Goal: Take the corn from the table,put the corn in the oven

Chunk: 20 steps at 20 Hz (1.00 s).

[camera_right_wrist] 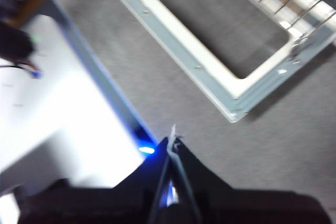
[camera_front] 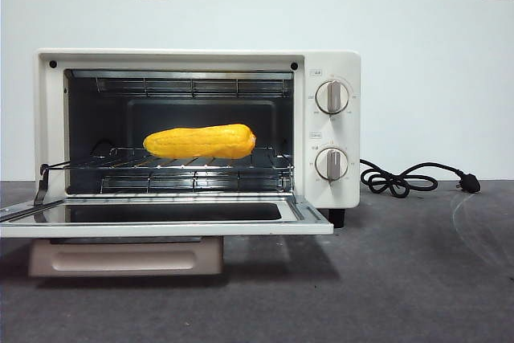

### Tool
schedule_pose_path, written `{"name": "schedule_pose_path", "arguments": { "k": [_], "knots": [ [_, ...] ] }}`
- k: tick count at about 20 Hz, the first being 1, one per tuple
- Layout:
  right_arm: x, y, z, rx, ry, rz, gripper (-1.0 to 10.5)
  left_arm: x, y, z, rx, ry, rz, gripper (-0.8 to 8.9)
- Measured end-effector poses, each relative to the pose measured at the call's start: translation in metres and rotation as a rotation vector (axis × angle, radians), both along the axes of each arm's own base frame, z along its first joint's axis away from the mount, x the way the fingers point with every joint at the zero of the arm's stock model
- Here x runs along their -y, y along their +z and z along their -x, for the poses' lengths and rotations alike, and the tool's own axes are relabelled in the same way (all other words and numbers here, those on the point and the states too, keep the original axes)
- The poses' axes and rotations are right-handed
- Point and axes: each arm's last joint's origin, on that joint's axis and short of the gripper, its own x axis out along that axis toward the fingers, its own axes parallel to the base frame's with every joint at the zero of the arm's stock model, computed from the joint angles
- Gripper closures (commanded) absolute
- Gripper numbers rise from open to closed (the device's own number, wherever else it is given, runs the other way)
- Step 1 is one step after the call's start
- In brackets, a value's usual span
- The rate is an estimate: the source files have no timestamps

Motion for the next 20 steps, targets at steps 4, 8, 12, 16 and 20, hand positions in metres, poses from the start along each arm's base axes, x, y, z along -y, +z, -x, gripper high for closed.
{"name": "schedule_pose_path", "arguments": {
  "k": [4,8,12,16,20],
  "knots": [
    [0.023,0.001,-0.013,-0.081,0.003,-0.115,9.6,-0.012,-0.026,-0.026,-0.103,0.01,0.094,8.22],
    [0.037,-0.006,-0.026,-0.106,-0.018,-0.118,9.6,-0.021,-0.063,-0.045,-0.258,0.021,0.171,8.22],
    [0.043,-0.016,-0.041,-0.123,-0.029,-0.108,9.6,-0.022,-0.083,-0.052,-0.344,0.024,0.211,8.22],
    [0.043,-0.026,-0.054,-0.144,-0.024,-0.101,9.6,-0.014,-0.092,-0.056,-0.394,-0.006,0.2,8.22],
    [0.042,-0.029,-0.059,-0.14,-0.018,-0.107,9.6,-0.001,-0.1,-0.061,-0.451,-0.051,0.148,8.22]
  ]
}}
